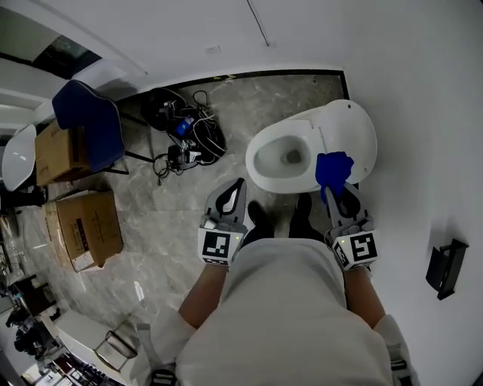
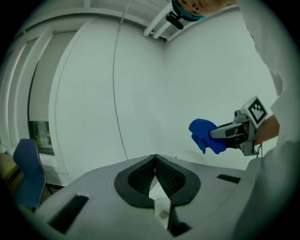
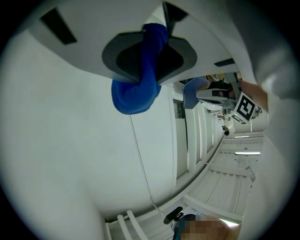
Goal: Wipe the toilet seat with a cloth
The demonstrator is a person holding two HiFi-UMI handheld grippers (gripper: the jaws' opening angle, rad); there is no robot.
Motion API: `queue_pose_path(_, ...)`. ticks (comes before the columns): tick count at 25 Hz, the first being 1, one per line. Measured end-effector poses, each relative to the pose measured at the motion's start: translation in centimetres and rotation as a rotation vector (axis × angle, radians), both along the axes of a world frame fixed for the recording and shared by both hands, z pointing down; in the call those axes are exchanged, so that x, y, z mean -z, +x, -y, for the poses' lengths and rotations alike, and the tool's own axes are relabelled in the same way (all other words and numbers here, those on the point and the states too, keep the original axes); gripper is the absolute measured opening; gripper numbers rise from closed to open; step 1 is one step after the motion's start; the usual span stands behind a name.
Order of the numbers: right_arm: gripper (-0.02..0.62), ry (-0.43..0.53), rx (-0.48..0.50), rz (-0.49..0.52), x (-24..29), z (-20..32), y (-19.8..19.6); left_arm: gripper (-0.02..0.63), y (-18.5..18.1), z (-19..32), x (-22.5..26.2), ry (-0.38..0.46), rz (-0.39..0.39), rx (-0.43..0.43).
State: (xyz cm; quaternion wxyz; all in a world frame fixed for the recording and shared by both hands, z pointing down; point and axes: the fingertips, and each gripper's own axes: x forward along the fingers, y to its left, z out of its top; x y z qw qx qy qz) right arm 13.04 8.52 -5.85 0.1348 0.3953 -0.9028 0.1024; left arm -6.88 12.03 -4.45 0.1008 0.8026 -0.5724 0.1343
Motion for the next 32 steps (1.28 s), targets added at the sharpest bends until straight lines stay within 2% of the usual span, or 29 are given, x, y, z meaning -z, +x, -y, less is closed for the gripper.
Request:
queue_pose_path(3, 0.055, -0.012, 0.046, -0.004, -0.5, 1.4, 0.5, 0.008, 1.0, 0.2, -0.7, -0.01, -0.026, 0.061)
queue_pose_path(9, 0.055, -0.058, 0.104, -0.025, -2.7, 3.8, 0.9, 0.008, 2.1, 2.2, -2.7, -0.062, -0.012, 0.099)
queue_pose_path(12, 0.055, -0.093, 0.101, -0.047, -4.9, 4.9, 1.5, 0.008, 2.0, 3.0, -4.8, -0.103, -0.024, 0.111)
queue_pose_path(18, 0.055, -0.186, 0.081, -0.111, -10.8, 5.6, 1.8, 0.008, 2.2, 3.8, -10.1, -0.177, -0.08, 0.112)
queue_pose_path(24, 0.055, -0.275, 0.065, -0.126, -19.3, 5.7, 2.3, 0.008, 1.9, 3.6, -17.6, -0.243, -0.098, 0.191)
queue_pose_path(29, 0.055, -0.289, 0.077, -0.148, -25.3, 6.4, 0.6, 0.008, 0.5, 3.8, -22.4, -0.254, -0.119, 0.199)
queue_pose_path(32, 0.055, -0.305, 0.075, -0.148, -28.4, 6.6, -0.3, 0.008, 0.3, 3.9, -25.1, -0.274, -0.113, 0.171)
